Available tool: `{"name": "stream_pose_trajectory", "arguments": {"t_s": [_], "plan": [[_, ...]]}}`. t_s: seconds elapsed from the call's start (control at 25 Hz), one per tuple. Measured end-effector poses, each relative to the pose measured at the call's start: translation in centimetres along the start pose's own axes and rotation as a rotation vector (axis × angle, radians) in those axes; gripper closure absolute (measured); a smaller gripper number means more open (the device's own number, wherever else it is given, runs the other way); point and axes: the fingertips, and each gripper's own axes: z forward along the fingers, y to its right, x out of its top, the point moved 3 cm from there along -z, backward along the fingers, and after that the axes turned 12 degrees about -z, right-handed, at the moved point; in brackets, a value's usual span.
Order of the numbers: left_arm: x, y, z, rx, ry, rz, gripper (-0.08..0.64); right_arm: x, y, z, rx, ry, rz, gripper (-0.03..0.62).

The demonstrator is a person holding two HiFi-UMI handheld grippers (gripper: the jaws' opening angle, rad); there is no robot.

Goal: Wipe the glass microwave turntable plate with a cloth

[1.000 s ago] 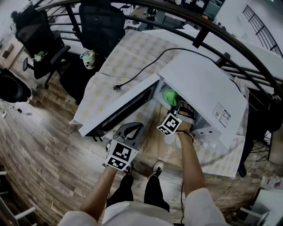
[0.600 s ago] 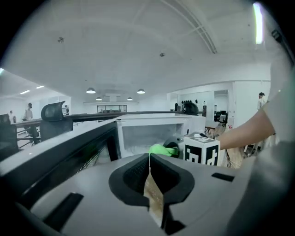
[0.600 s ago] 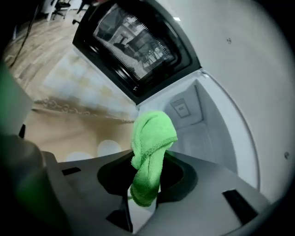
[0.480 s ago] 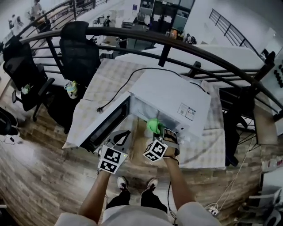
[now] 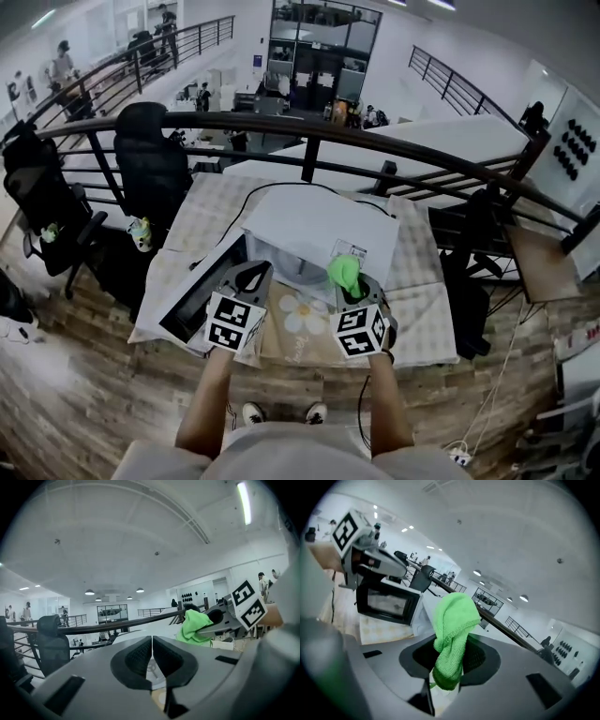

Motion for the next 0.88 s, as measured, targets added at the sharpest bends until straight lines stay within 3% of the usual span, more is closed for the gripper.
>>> {"name": "stream_pose_trajectory", "arguments": {"t_s": [0.16,0.32,0.6,0.88], "plan": [[3.1,1.3,0.3,-0.012,0.041,0.043,0.538,1.8,4.7,-3.3,-0.036,0.11,0.089,0.471],[5.6,1.9,0.4,-0.019,0.068,0.082,0.538,3.6,7.4,-5.4,-0.049,0.179,0.086,0.471],[8.7,2.7,-0.8,-0.03,0.118,0.154,0.538,4.8,9.6,-8.0,-0.082,0.246,0.111,0.471],[9.6,2.8,-2.1,-0.019,0.134,0.164,0.538,5.8,10.0,-9.3,-0.1,0.288,0.102,0.472]]}}
